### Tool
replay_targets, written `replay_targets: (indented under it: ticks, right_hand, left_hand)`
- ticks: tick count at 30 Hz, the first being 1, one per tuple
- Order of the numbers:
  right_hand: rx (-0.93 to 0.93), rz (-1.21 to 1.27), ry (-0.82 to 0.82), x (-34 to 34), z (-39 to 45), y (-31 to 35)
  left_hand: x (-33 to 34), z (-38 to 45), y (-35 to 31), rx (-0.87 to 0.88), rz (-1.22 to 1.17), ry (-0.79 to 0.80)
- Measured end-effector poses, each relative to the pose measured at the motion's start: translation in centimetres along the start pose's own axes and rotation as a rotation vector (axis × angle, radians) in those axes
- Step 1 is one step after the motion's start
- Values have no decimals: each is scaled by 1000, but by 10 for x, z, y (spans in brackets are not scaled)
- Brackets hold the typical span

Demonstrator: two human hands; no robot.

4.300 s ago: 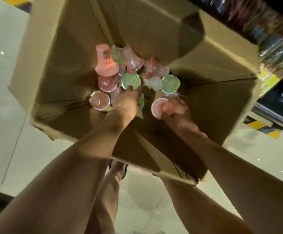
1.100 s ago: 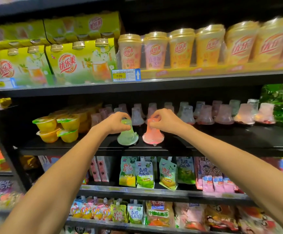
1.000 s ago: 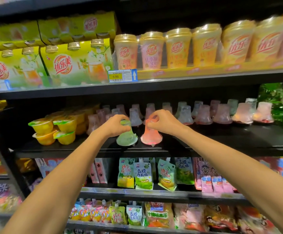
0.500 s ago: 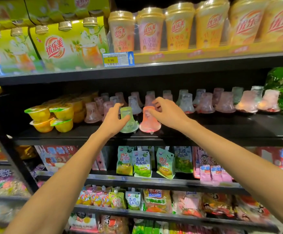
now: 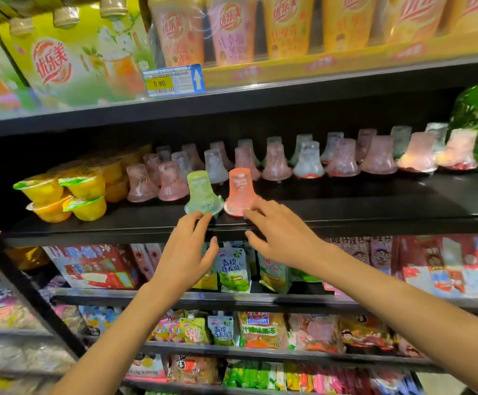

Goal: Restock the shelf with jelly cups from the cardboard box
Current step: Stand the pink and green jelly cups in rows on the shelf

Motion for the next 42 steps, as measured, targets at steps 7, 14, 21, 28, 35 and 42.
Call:
replay_targets:
  ticks: [7, 14, 21, 28, 35, 42]
  right_hand:
    - [23, 64, -41, 6, 5, -4]
    - [69, 64, -8, 12, 18, -9]
    - [112, 120, 27, 18, 39, -22]
    - [118, 178, 29, 24, 51, -32]
    - [148, 198, 68, 31, 63, -40]
    - [192, 218, 166, 39, 69, -47]
  left_hand:
    - [5, 4, 3, -67, -91, -9]
    - [6, 26, 10, -109, -148, 2]
    - [14, 53, 22, -139, -175, 53]
    - [24, 66, 29, -147, -186, 79]
    - [33, 76, 36, -145, -174, 105]
    - [40, 85, 38, -108, -137, 172]
Point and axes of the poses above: each hand's wrist, its own z-axis towards the middle knuckle, its own x-axis out of the palm, y = z × x, the point moved 8 cm from there along z, towards the middle knuckle, and after that the axes turned 4 degrees about x, right-handed, at the moved point
